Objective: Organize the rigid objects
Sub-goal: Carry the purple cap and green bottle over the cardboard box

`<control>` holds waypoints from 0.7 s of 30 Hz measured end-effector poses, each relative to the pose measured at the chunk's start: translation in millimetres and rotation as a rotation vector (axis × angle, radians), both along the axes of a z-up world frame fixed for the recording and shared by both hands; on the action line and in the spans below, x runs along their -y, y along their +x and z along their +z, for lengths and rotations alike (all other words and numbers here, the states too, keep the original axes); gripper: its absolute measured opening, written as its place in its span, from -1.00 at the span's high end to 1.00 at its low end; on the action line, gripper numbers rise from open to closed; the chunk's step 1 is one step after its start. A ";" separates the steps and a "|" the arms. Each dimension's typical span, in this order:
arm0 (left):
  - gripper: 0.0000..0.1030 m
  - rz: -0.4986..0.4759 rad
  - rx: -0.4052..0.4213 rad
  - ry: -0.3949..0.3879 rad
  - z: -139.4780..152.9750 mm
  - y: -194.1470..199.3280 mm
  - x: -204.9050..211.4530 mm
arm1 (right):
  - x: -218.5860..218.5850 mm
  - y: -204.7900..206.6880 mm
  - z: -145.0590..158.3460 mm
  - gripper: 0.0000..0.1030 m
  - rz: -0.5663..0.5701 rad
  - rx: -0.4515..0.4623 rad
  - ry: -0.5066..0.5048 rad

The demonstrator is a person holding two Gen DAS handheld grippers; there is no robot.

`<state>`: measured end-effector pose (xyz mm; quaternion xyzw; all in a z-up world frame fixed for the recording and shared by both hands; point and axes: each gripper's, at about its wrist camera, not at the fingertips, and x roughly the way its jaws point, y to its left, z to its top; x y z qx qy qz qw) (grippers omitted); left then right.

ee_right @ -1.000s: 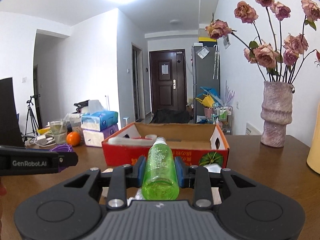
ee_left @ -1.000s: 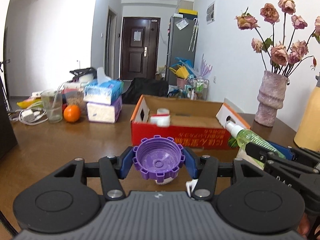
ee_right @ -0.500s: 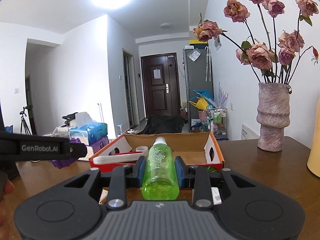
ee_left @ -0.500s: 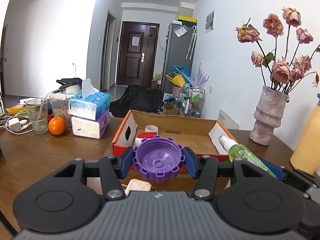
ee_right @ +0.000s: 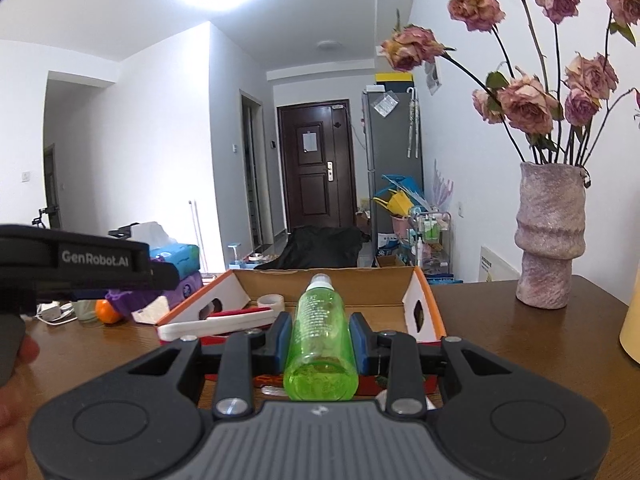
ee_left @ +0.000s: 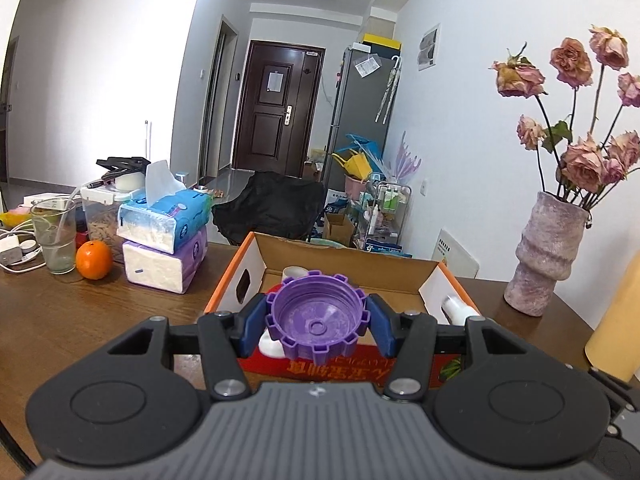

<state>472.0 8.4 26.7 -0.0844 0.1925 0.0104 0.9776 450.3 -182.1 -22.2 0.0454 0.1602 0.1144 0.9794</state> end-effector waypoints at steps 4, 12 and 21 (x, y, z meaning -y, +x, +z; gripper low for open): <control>-0.07 -0.002 -0.002 -0.001 -0.7 12.5 1.4 | 5.2 12.8 -0.5 0.42 -0.015 -0.007 0.006; -0.07 -0.004 -0.018 0.005 -5.6 41.7 3.5 | 4.4 40.7 -1.8 0.42 -0.008 -0.013 0.013; -0.07 -0.014 -0.017 0.024 -8.0 76.2 10.3 | 0.7 75.7 -6.6 0.42 -0.016 -0.024 0.003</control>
